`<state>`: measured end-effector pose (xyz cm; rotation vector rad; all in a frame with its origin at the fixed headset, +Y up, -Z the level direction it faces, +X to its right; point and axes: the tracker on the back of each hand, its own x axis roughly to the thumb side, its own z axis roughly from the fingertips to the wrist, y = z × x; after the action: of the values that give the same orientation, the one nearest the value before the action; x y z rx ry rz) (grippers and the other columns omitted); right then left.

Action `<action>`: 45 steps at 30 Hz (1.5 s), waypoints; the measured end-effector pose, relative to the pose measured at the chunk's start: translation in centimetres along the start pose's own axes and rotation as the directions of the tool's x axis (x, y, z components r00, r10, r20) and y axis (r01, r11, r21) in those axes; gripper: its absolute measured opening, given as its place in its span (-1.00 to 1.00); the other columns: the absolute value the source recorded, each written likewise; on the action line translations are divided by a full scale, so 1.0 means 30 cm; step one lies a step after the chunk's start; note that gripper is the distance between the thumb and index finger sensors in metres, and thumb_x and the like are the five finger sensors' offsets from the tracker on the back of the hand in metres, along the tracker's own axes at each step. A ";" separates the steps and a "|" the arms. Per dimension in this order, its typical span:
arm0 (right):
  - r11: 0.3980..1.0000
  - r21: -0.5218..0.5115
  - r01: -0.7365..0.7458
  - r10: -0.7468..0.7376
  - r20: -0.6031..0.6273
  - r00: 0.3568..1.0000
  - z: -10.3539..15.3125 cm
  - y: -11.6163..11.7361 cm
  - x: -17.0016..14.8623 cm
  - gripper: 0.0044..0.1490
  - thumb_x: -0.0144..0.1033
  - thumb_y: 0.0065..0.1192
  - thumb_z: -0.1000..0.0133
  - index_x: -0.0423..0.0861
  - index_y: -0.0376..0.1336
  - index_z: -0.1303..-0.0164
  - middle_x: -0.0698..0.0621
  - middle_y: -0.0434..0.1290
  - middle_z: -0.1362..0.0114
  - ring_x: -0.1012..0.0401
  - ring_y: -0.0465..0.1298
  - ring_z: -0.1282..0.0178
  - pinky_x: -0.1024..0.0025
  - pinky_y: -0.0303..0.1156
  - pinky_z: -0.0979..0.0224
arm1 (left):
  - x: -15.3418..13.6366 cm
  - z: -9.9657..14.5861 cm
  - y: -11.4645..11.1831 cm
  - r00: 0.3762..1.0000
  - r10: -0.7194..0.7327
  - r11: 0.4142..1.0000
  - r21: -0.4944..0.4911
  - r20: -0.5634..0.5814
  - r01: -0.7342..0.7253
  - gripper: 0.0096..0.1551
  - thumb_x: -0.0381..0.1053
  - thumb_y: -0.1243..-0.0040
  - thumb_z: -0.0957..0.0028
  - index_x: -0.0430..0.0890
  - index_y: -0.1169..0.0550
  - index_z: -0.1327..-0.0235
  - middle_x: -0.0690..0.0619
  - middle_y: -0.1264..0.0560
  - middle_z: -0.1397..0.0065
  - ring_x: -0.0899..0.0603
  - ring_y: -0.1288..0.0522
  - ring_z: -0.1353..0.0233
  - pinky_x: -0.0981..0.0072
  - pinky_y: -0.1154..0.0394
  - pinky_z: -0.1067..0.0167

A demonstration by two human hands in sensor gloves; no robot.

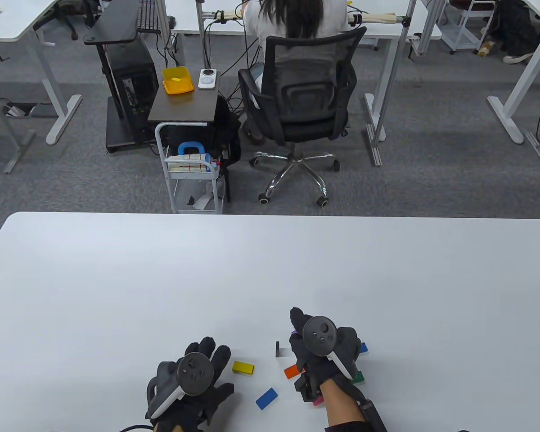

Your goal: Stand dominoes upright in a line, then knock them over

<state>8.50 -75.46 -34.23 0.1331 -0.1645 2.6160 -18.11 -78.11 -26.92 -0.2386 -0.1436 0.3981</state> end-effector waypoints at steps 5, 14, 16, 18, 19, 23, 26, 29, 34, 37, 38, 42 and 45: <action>0.998 0.062 -0.016 0.016 0.004 1.000 -0.008 0.012 -0.002 -0.23 -0.36 0.66 0.17 -0.06 0.40 -0.30 -0.08 0.54 -0.28 0.13 0.71 0.08 0.03 0.47 -0.48 | -0.001 0.002 0.003 1.000 0.012 1.000 0.008 0.002 -0.012 -0.09 0.28 -0.27 0.16 0.22 -0.16 -0.47 -0.04 0.05 -0.75 -0.39 0.03 -0.68 -0.29 -0.09 -0.58; 0.992 0.104 -0.076 0.073 0.030 0.997 -0.009 0.032 0.024 -0.18 -0.40 0.64 0.15 -0.05 0.35 -0.37 -0.09 0.44 -0.31 0.14 0.68 0.09 0.04 0.44 -0.49 | 0.001 0.004 0.006 1.000 0.005 1.000 0.021 0.002 -0.005 -0.09 0.28 -0.26 0.15 0.21 -0.16 -0.47 -0.07 0.02 -0.75 -0.39 0.04 -0.68 -0.30 -0.08 -0.58; 0.995 0.071 -0.075 0.072 0.043 0.996 -0.006 0.034 0.032 -0.13 -0.40 0.67 0.18 -0.06 0.33 -0.39 -0.08 0.48 -0.30 0.13 0.69 0.07 0.04 0.43 -0.50 | 0.002 0.004 0.006 1.000 0.003 1.000 0.020 0.003 -0.003 -0.09 0.28 -0.26 0.15 0.21 -0.16 -0.47 -0.07 0.03 -0.75 -0.39 0.04 -0.68 -0.30 -0.08 -0.58; 0.992 0.083 -0.095 0.090 0.062 0.994 -0.005 0.038 0.046 -0.10 -0.41 0.69 0.19 -0.07 0.32 -0.40 -0.07 0.52 -0.29 0.13 0.70 0.06 0.04 0.42 -0.51 | 0.003 0.005 0.006 1.000 0.003 1.000 0.019 0.004 -0.003 -0.09 0.28 -0.27 0.16 0.21 -0.16 -0.47 -0.07 0.03 -0.75 -0.40 0.04 -0.68 -0.30 -0.08 -0.58; 0.991 0.081 -0.103 0.098 0.069 0.993 -0.004 0.040 0.051 -0.10 -0.41 0.70 0.20 -0.07 0.32 -0.40 -0.07 0.53 -0.29 0.13 0.70 0.05 0.03 0.42 -0.51 | 0.003 0.006 0.007 1.000 0.003 1.000 0.018 0.004 -0.003 -0.09 0.28 -0.27 0.15 0.21 -0.16 -0.47 -0.07 0.03 -0.75 -0.40 0.04 -0.68 -0.30 -0.08 -0.58; 0.980 0.095 -0.175 0.166 0.095 0.982 -0.002 0.058 0.075 -0.14 -0.42 0.72 0.23 -0.11 0.37 -0.34 -0.07 0.59 -0.26 0.12 0.73 0.05 -0.01 0.43 -0.49 | 0.006 0.007 0.007 1.000 -0.003 1.000 0.017 0.006 0.003 -0.10 0.27 -0.27 0.15 0.22 -0.17 -0.47 -0.06 0.04 -0.75 -0.40 0.03 -0.68 -0.30 -0.08 -0.58; 0.967 0.125 -0.220 0.207 0.114 0.972 -0.002 0.074 0.085 -0.16 -0.42 0.72 0.23 -0.10 0.39 -0.32 -0.06 0.60 -0.25 0.12 0.74 0.05 -0.01 0.43 -0.49 | 0.006 0.007 0.007 1.000 -0.001 1.000 0.017 0.007 0.001 -0.10 0.27 -0.27 0.15 0.22 -0.17 -0.47 -0.06 0.04 -0.75 -0.40 0.04 -0.68 -0.30 -0.08 -0.58; 0.961 0.127 -0.244 0.230 0.112 0.967 -0.003 0.086 0.086 -0.15 -0.42 0.72 0.23 -0.10 0.39 -0.32 -0.07 0.60 -0.25 0.11 0.73 0.05 -0.02 0.43 -0.49 | 0.006 0.007 0.007 1.000 -0.003 1.000 0.015 0.006 0.003 -0.10 0.27 -0.27 0.16 0.21 -0.17 -0.47 -0.07 0.04 -0.75 -0.40 0.04 -0.68 -0.30 -0.08 -0.58; 0.956 0.146 -0.255 0.243 0.094 0.965 -0.006 0.100 0.075 -0.14 -0.41 0.71 0.23 -0.10 0.37 -0.35 -0.08 0.60 -0.26 0.12 0.73 0.06 -0.03 0.42 -0.48 | 0.007 0.007 0.007 1.000 -0.004 1.000 0.014 0.006 0.004 -0.09 0.27 -0.27 0.16 0.21 -0.17 -0.47 -0.07 0.04 -0.75 -0.40 0.04 -0.68 -0.30 -0.08 -0.58; 0.951 0.151 -0.268 0.257 0.088 0.962 -0.007 0.106 0.069 -0.14 -0.40 0.71 0.23 -0.09 0.37 -0.34 -0.07 0.60 -0.26 0.13 0.73 0.06 -0.06 0.41 -0.49 | 0.009 0.007 0.007 1.000 -0.012 1.000 0.012 0.005 0.012 -0.10 0.26 -0.28 0.15 0.21 -0.18 -0.47 -0.07 0.04 -0.75 -0.40 0.04 -0.68 -0.30 -0.08 -0.58; 0.954 0.153 -0.258 0.247 0.087 0.965 -0.007 0.106 0.068 -0.14 -0.41 0.71 0.23 -0.09 0.37 -0.34 -0.06 0.60 -0.26 0.13 0.73 0.05 -0.07 0.40 -0.49 | 0.009 0.006 0.006 1.000 -0.013 1.000 0.012 0.005 0.013 -0.10 0.26 -0.28 0.15 0.21 -0.18 -0.47 -0.07 0.04 -0.75 -0.40 0.04 -0.68 -0.30 -0.08 -0.58; 0.952 0.157 -0.263 0.251 0.096 0.963 -0.006 0.110 0.074 -0.13 -0.41 0.71 0.23 -0.07 0.37 -0.35 -0.05 0.60 -0.26 0.13 0.72 0.04 -0.08 0.39 -0.49 | 0.010 0.006 0.006 1.000 -0.015 1.000 0.011 0.004 0.015 -0.10 0.26 -0.28 0.15 0.21 -0.18 -0.47 -0.07 0.04 -0.75 -0.40 0.04 -0.68 -0.30 -0.08 -0.58; 0.951 0.154 -0.269 0.255 0.103 0.961 -0.005 0.113 0.080 -0.13 -0.40 0.71 0.22 -0.05 0.37 -0.35 -0.03 0.59 -0.27 0.14 0.71 0.03 -0.10 0.34 -0.51 | 0.010 0.007 0.006 1.000 -0.015 1.000 0.010 -0.001 0.015 -0.10 0.26 -0.27 0.15 0.21 -0.18 -0.47 -0.07 0.03 -0.75 -0.40 0.04 -0.68 -0.31 -0.08 -0.58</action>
<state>4.72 -77.21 -34.38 0.2963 0.0108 2.8907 -17.96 -77.78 -26.74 -0.2277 -0.1428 0.3841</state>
